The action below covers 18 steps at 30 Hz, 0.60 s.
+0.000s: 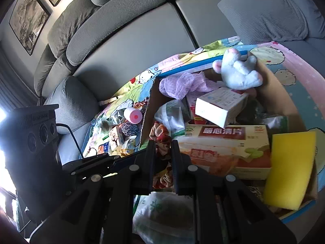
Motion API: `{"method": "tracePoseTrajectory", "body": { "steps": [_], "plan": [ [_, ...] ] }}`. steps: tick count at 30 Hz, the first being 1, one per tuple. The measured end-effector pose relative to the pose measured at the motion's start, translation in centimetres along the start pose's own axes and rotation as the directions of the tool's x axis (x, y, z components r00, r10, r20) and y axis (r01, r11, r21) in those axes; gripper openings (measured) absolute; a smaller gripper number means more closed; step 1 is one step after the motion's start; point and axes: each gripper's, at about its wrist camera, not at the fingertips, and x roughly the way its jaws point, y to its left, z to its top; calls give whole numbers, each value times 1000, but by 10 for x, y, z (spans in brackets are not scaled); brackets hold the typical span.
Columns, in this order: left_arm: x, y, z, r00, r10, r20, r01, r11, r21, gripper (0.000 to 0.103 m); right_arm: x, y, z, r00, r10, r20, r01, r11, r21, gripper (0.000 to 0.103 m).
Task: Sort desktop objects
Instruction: 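Lower the scrunchie into the box and open both tools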
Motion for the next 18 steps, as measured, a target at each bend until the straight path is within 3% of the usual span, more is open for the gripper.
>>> {"method": "tracePoseTrajectory", "body": {
  "steps": [14,18],
  "plan": [
    [6,6,-5,1000,23,-11,-23,1000,-4,18,12,2,-2,999,-32,-16,32,999,-9,18],
    [7,6,-4,1000,1,-15,-2,1000,-28,18,10,-2,-2,1000,-20,-10,20,1000,13,18]
  ]
}}
